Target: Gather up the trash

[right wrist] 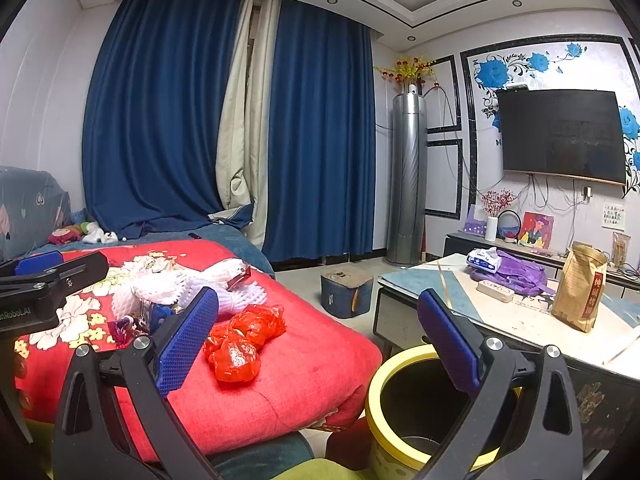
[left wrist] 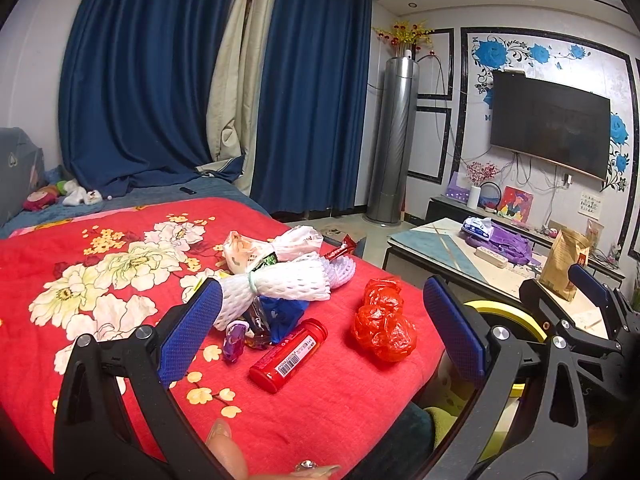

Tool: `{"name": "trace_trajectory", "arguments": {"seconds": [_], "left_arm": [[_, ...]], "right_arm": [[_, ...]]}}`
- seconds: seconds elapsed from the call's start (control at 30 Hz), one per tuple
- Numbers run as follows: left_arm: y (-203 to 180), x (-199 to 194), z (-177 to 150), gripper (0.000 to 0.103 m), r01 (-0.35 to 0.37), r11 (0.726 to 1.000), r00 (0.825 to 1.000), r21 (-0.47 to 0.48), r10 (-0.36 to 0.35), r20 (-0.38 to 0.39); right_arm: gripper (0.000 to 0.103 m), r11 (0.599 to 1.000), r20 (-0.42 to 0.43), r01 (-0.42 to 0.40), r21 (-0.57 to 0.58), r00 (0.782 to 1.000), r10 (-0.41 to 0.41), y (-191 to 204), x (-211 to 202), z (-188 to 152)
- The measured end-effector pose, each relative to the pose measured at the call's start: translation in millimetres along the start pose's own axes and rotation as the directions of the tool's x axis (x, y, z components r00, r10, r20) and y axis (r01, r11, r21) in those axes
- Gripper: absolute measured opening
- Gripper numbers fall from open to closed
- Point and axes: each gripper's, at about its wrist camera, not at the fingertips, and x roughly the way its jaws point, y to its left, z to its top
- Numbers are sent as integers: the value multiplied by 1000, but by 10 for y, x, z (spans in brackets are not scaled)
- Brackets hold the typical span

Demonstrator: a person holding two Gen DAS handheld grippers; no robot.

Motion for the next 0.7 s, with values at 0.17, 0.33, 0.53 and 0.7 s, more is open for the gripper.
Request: {"name": "trace_trajectory", "arguments": {"seconds": [0.17, 0.33, 0.53, 0.7], "left_arm": [[4, 1, -3, 92, 1, 1000, 1000, -1, -1, 2], [-63, 29, 0, 92, 1, 1000, 1000, 1, -1, -4], [-101, 28, -8, 92, 2, 1000, 1000, 0, -2, -4], [-113, 30, -16, 92, 2, 1000, 1000, 1, -2, -5]], "right_arm": [[97, 1000, -5, -2, -1, 1000, 2, -4, 9, -15], [97, 1000, -11, -5, 1, 1000, 5, 2, 6, -27], [97, 1000, -17, -4, 2, 1000, 4, 1, 8, -40], [97, 1000, -19, -6, 2, 1000, 6, 0, 3, -49]]}}
